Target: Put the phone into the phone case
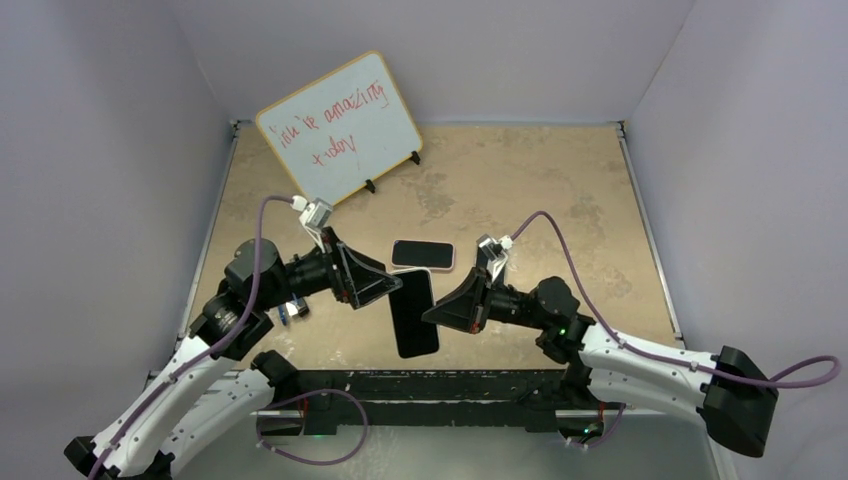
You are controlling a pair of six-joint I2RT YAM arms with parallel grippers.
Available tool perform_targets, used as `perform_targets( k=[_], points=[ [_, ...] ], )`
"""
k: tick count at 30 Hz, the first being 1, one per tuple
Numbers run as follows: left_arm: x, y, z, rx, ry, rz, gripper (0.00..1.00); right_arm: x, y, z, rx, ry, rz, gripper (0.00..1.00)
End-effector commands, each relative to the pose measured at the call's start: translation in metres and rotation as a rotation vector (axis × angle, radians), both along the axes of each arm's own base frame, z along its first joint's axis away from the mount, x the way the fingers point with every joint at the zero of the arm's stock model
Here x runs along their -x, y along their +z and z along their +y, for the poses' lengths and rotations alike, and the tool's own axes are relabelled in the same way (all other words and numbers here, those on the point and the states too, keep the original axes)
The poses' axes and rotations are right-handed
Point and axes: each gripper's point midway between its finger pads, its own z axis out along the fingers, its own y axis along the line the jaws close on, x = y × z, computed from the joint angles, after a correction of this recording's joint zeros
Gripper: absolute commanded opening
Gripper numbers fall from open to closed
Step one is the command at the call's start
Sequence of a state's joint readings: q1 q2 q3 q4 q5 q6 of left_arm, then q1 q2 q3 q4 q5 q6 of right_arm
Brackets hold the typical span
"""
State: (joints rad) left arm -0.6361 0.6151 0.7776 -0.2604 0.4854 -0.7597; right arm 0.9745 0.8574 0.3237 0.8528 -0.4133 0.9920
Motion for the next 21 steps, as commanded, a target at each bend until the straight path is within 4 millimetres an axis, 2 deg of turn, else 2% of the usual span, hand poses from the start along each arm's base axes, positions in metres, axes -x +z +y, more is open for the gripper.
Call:
perform_targets(
  k=[1, 6, 8, 11, 12, 13, 16, 18, 21],
  points=[
    [0.008, 0.008, -0.012, 0.094, -0.083, -0.008, 0.88, 0.016, 0.064, -0.007, -0.206, 0.065, -0.126, 0.0],
    [0.009, -0.001, -0.018, 0.113, -0.112, 0.023, 0.85, 0.018, 0.066, -0.009, -0.224, 0.072, -0.133, 0.0],
    [0.011, 0.005, -0.02, 0.161, -0.137, 0.006, 0.81, 0.018, 0.064, -0.008, -0.218, 0.071, -0.125, 0.0],
    [0.016, 0.005, -0.023, 0.211, -0.176, 0.021, 0.64, 0.015, 0.058, -0.006, -0.205, 0.065, -0.108, 0.0],
    [0.017, 0.006, -0.024, 0.226, -0.184, 0.024, 0.54, 0.014, 0.057, -0.005, -0.202, 0.064, -0.101, 0.0],
    [0.018, 0.006, -0.025, 0.241, -0.19, 0.029, 0.34, 0.013, 0.055, -0.004, -0.201, 0.059, -0.096, 0.0],
    [0.015, -0.003, -0.026, 0.247, -0.178, 0.071, 0.0, 0.008, 0.051, 0.0, -0.182, 0.054, -0.078, 0.0],
    [0.011, -0.01, -0.026, 0.232, -0.154, 0.11, 0.0, 0.003, 0.045, 0.005, -0.151, 0.039, -0.063, 0.06],
    [0.005, -0.018, -0.026, 0.2, -0.115, 0.145, 0.0, -0.006, 0.036, 0.012, -0.118, 0.013, -0.033, 0.26]
  ],
)
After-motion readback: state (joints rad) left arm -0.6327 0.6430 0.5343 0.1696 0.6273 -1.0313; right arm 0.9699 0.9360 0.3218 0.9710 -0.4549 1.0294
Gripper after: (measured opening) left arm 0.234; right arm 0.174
